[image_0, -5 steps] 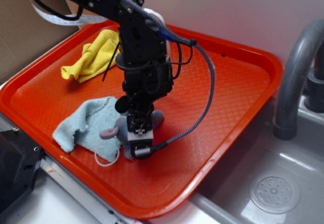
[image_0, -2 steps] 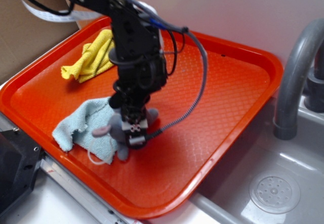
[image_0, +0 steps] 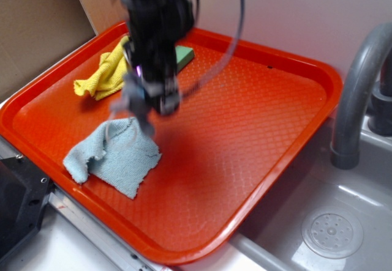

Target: Grab the gray animal.

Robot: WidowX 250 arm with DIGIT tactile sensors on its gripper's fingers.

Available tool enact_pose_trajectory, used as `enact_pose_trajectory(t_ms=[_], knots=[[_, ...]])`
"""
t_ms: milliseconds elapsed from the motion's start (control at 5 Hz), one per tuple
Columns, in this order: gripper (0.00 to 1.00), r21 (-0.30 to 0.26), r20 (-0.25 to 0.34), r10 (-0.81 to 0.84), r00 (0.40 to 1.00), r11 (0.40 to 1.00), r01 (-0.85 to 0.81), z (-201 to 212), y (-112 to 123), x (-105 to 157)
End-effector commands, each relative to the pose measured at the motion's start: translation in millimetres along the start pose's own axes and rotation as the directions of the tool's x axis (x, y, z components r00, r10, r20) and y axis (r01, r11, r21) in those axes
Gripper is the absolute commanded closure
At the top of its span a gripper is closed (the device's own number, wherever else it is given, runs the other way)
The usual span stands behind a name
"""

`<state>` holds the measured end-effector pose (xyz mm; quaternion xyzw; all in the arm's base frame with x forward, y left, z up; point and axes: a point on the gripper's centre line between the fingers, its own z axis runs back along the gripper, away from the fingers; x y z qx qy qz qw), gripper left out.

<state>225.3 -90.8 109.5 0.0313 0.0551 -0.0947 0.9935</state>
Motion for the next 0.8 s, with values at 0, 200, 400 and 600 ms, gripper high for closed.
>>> enact_pose_trajectory(t_ms=[0, 200, 400, 600], knots=[[1.0, -0.122, 0.157, 0.239, 0.958, 0.968, -0.221, 83, 37, -8], [1.0, -0.178, 0.212, 0.283, 0.935, 0.952, -0.248, 109, 51, -17], [1.0, -0.198, 0.208, 0.316, 0.926, 0.941, -0.276, 110, 50, -13], [1.0, -0.147, 0.262, 0.222, 0.939, 0.971, -0.189, 104, 40, -8]])
